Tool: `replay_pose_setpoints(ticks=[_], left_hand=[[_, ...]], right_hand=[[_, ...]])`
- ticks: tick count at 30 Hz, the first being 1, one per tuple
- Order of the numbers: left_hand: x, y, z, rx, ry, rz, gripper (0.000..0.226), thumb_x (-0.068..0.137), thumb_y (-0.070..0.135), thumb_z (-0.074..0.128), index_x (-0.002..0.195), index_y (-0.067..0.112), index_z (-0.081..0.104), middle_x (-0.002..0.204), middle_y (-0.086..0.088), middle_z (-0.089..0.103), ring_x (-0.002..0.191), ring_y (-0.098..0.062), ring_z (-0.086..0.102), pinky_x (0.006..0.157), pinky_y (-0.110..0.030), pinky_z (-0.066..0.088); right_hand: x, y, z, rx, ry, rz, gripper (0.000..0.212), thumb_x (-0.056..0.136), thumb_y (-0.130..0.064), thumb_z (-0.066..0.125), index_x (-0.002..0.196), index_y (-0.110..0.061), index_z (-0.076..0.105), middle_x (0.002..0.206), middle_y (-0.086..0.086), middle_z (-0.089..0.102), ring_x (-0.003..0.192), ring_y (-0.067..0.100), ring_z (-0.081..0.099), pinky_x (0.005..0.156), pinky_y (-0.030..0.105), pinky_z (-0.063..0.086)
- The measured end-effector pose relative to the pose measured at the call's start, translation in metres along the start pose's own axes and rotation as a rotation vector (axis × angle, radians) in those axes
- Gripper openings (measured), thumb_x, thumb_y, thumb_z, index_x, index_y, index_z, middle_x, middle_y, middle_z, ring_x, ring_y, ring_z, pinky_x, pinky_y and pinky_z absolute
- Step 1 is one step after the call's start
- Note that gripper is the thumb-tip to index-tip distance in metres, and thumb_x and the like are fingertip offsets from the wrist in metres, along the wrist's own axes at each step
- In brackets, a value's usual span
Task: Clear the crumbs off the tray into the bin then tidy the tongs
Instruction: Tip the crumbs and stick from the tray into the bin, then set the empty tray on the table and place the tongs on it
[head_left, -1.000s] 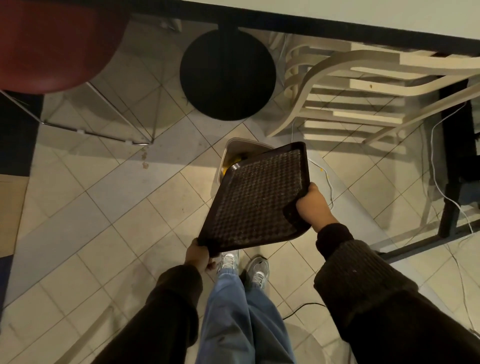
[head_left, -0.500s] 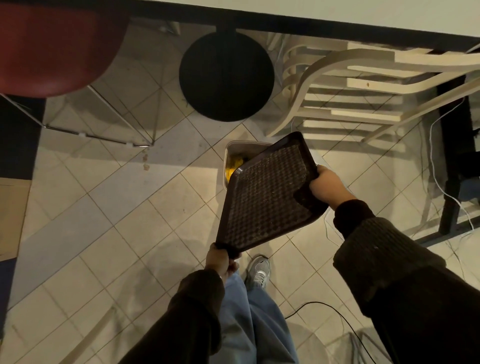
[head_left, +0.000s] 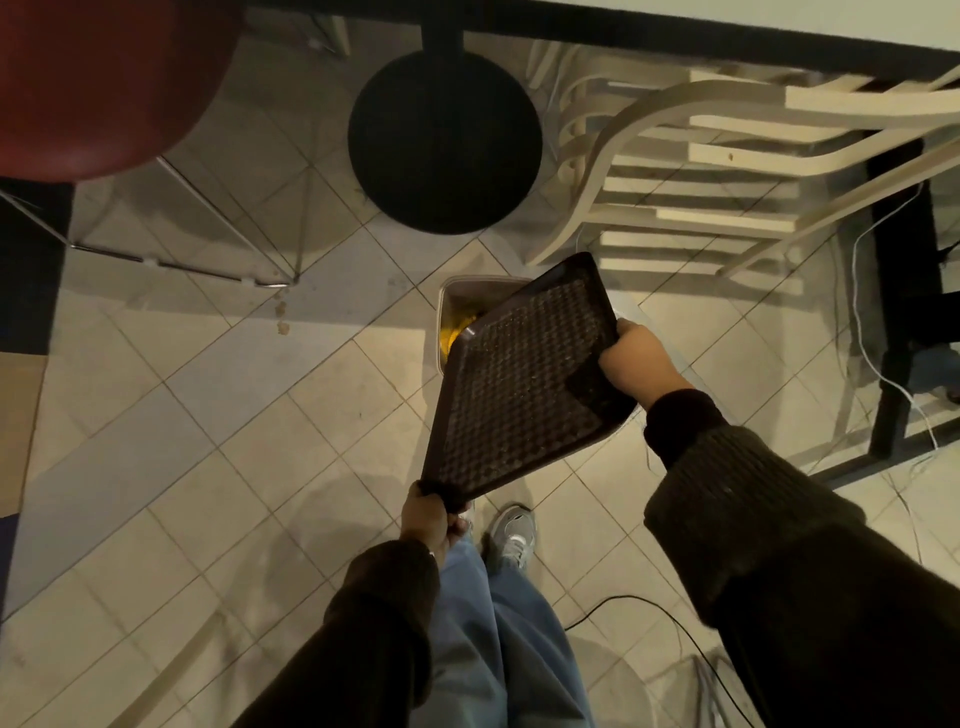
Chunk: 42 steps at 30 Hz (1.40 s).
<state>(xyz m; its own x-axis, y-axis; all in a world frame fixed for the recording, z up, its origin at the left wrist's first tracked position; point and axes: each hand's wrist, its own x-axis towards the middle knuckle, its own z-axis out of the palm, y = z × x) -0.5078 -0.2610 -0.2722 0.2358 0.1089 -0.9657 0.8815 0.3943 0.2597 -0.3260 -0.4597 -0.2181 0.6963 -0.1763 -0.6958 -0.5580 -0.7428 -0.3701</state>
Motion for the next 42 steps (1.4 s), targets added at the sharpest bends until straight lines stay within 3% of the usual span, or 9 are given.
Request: replay_pose_setpoints(ticks=[7, 11, 15, 18, 23, 27, 31, 37, 42], left_hand=[[-0.013, 0.004, -0.009, 0.108, 0.065, 0.107, 0.021, 0.090, 0.006, 0.037, 0.106, 0.002, 0.049, 0.072, -0.015, 0.054, 0.049, -0.016, 0.045, 0.037, -0.021, 0.039], [-0.058, 0.014, -0.034, 0.161, 0.106, 0.222, 0.019, 0.090, 0.010, 0.038, 0.098, 0.013, 0.055, 0.075, -0.019, 0.059, 0.041, -0.011, 0.046, 0.038, -0.023, 0.038], [-0.120, 0.052, -0.064, 0.255, 0.144, 0.335, 0.029, 0.093, 0.008, 0.034, 0.115, 0.007, 0.052, 0.073, -0.018, 0.059, 0.036, -0.010, 0.044, 0.036, -0.020, 0.038], [-0.185, 0.077, -0.080, 0.283, 0.118, 0.386, 0.028, 0.091, 0.010, 0.035, 0.112, 0.014, 0.053, 0.066, -0.017, 0.063, 0.030, -0.007, 0.040, 0.035, -0.018, 0.038], [-0.273, 0.097, -0.102, 0.232, 0.133, 0.471, 0.029, 0.088, 0.018, 0.039, 0.111, 0.013, 0.055, 0.062, -0.014, 0.067, 0.033, -0.007, 0.038, 0.035, -0.023, 0.038], [-0.324, 0.108, -0.111, 0.155, 0.152, 0.541, 0.027, 0.089, 0.020, 0.039, 0.110, 0.010, 0.053, 0.063, -0.014, 0.067, 0.034, -0.006, 0.040, 0.035, -0.023, 0.038], [-0.358, 0.130, -0.115, 0.095, 0.093, 0.639, 0.022, 0.089, 0.017, 0.040, 0.100, 0.010, 0.058, 0.054, -0.009, 0.063, 0.034, -0.007, 0.035, 0.034, -0.019, 0.034], [-0.376, 0.177, -0.132, 0.052, 0.035, 0.715, 0.015, 0.087, 0.018, 0.042, 0.090, 0.013, 0.056, 0.056, -0.012, 0.063, 0.034, -0.009, 0.036, 0.033, -0.021, 0.032], [-0.355, 0.238, -0.139, -0.005, -0.018, 0.758, 0.012, 0.086, 0.019, 0.046, 0.092, 0.013, 0.055, 0.055, -0.008, 0.064, 0.033, -0.010, 0.037, 0.035, -0.022, 0.034]], right_hand=[[-0.023, 0.007, -0.009, 0.094, 0.001, 0.012, 0.029, 0.085, -0.010, 0.048, 0.114, -0.006, 0.055, 0.107, 0.016, 0.062, 0.093, 0.030, 0.057, 0.078, 0.034, 0.043], [-0.077, 0.014, -0.019, 0.196, 0.024, 0.035, 0.028, 0.085, -0.001, 0.046, 0.113, -0.006, 0.050, 0.110, 0.018, 0.062, 0.091, 0.028, 0.057, 0.076, 0.032, 0.043], [-0.152, 0.012, -0.044, 0.358, -0.056, 0.041, 0.048, 0.090, -0.019, 0.052, 0.134, -0.019, 0.032, 0.118, 0.009, 0.060, 0.091, 0.020, 0.058, 0.080, 0.038, 0.051], [-0.212, 0.004, -0.066, 0.516, -0.103, 0.009, 0.042, 0.093, -0.024, 0.052, 0.132, -0.024, 0.036, 0.122, 0.007, 0.058, 0.099, 0.021, 0.059, 0.080, 0.039, 0.054], [-0.303, -0.008, -0.100, 0.599, -0.117, -0.074, 0.034, 0.092, -0.032, 0.051, 0.123, -0.020, 0.046, 0.110, 0.015, 0.064, 0.085, 0.033, 0.068, 0.052, 0.033, 0.055], [-0.351, -0.025, -0.125, 0.636, -0.113, -0.198, 0.014, 0.093, -0.021, 0.047, 0.104, -0.028, 0.051, 0.097, 0.013, 0.065, 0.066, 0.024, 0.070, 0.039, 0.025, 0.046], [-0.379, -0.049, -0.150, 0.693, -0.146, -0.238, 0.032, 0.087, -0.003, 0.046, 0.112, -0.022, 0.046, 0.090, 0.017, 0.065, 0.045, 0.021, 0.064, 0.036, 0.027, 0.042], [-0.400, -0.100, -0.179, 0.762, -0.162, -0.320, 0.047, 0.081, 0.011, 0.039, 0.114, -0.022, 0.046, 0.087, 0.021, 0.066, 0.042, 0.029, 0.059, 0.035, 0.028, 0.041], [-0.384, -0.154, -0.170, 0.846, -0.017, -0.363, 0.049, 0.081, 0.012, 0.040, 0.117, -0.020, 0.048, 0.083, 0.015, 0.068, 0.046, 0.032, 0.061, 0.034, 0.029, 0.043]])
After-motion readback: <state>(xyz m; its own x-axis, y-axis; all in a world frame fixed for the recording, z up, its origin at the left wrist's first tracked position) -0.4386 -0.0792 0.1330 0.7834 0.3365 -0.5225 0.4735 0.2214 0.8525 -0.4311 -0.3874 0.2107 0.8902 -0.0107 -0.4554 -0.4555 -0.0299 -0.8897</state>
